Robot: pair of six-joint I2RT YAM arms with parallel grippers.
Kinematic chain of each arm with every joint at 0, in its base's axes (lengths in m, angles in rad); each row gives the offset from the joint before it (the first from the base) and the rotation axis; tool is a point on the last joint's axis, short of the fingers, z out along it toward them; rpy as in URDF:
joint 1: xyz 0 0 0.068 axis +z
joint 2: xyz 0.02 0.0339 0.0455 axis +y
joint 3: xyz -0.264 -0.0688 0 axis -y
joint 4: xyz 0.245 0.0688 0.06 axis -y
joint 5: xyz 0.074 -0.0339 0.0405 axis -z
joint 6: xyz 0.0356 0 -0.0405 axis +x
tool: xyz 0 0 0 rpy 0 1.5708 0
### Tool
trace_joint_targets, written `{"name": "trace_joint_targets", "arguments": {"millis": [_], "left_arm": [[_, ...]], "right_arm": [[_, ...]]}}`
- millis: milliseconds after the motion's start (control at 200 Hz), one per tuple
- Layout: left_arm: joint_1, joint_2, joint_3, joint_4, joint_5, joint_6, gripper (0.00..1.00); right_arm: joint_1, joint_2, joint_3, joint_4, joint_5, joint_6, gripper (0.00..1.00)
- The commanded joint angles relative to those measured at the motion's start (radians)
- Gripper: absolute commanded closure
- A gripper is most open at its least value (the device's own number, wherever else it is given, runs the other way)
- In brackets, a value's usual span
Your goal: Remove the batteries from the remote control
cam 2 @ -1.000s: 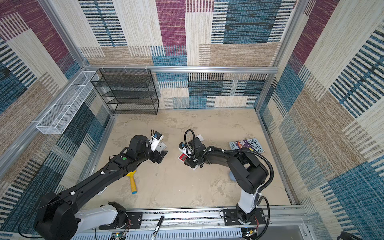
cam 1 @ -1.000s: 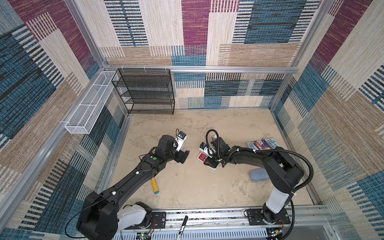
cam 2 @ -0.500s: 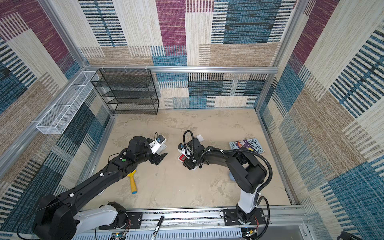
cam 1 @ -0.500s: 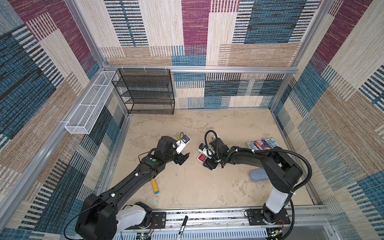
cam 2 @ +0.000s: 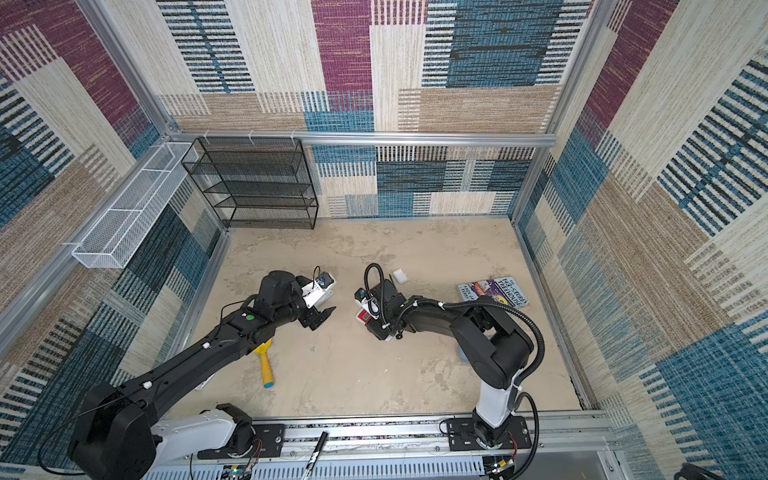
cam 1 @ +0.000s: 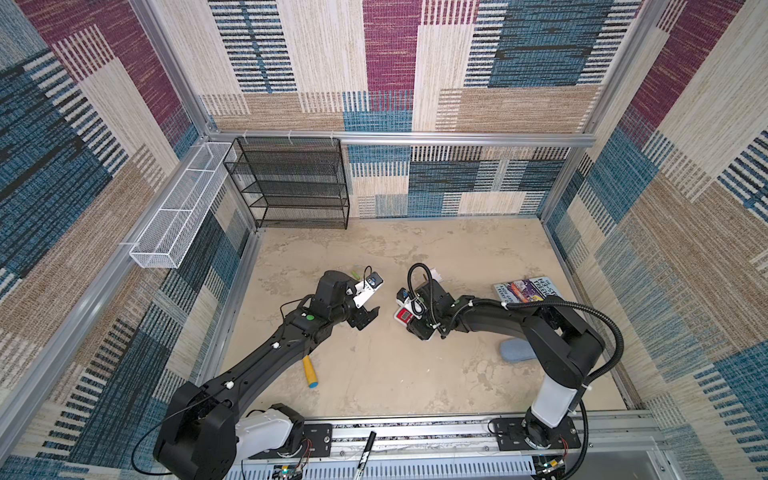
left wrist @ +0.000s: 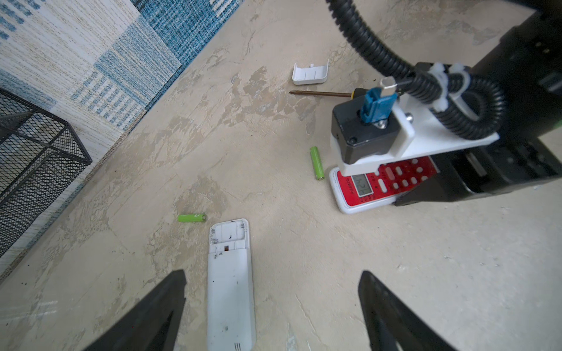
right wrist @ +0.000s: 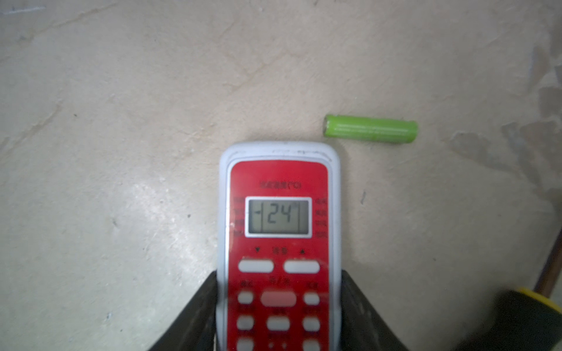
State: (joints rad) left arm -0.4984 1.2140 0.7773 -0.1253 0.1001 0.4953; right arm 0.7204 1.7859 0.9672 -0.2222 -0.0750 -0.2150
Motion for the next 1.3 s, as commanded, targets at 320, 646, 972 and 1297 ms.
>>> {"name": "trace_joint_targets", "arguments": {"millis": [320,646,972,1297], "left_arm": [[0.001,0.064,0.035,-0.102,0.141,0.331,0.1],[0.0,0.036,-0.018,-0.021,0.236,0.56,0.11],[-0.049,0.028,-0.027,0.091,0.221,0.736,0.24],[-0.099,0.003,-0.069,0.174,0.141,0.848,0.3]], "right_arm": [[-0.009,-0.065,0.023,-0.066,-0.109,-0.059,0.6],[-0.057,-0.145,0.041,-0.069,-0.309,-0.106,0.6],[-0.066,-0.211,0.048,-0.087,-0.434,-0.127,0.59],[-0.073,-0.239,0.066,-0.118,-0.507,-0.146,0.59]]}}
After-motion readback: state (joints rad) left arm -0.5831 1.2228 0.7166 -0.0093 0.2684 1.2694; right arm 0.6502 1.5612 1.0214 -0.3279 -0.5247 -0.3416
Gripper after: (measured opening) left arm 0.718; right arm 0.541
